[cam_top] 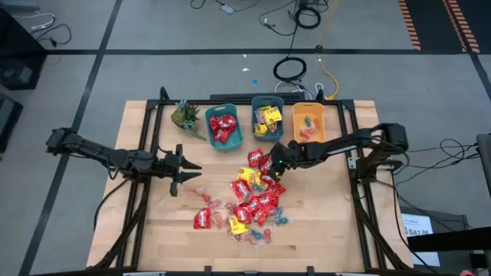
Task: Sort candy
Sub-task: Put the red candy into the green bin
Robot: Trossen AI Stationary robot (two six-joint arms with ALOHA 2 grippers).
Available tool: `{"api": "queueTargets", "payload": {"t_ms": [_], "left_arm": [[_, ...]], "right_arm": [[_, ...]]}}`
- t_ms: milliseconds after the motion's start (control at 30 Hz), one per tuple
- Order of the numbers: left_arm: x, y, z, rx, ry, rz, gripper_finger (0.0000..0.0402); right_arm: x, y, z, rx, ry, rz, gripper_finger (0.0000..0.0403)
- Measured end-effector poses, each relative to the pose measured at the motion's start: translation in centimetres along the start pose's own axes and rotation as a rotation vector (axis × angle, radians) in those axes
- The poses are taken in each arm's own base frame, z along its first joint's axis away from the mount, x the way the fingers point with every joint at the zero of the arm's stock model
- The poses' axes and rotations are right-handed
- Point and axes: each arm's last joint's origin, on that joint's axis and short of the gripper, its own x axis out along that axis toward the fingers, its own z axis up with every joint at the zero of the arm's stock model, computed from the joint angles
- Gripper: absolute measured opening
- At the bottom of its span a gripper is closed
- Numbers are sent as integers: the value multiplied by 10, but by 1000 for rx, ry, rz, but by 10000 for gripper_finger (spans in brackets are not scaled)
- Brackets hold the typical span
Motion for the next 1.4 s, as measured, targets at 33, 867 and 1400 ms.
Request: {"api": "queueTargets", "payload": {"t_ms": [33,867,1400], "left_arm": [[0,0,0,0,0,0,107],[0,0,0,-1,0,-3,107],[0,0,0,-1,0,-4,107]], "right_arm": [[6,0,-3,10,19,-9,196],[-82,-7,8,65,-109,68,2],[-116,19,157,-91,-372,-24,0]]}}
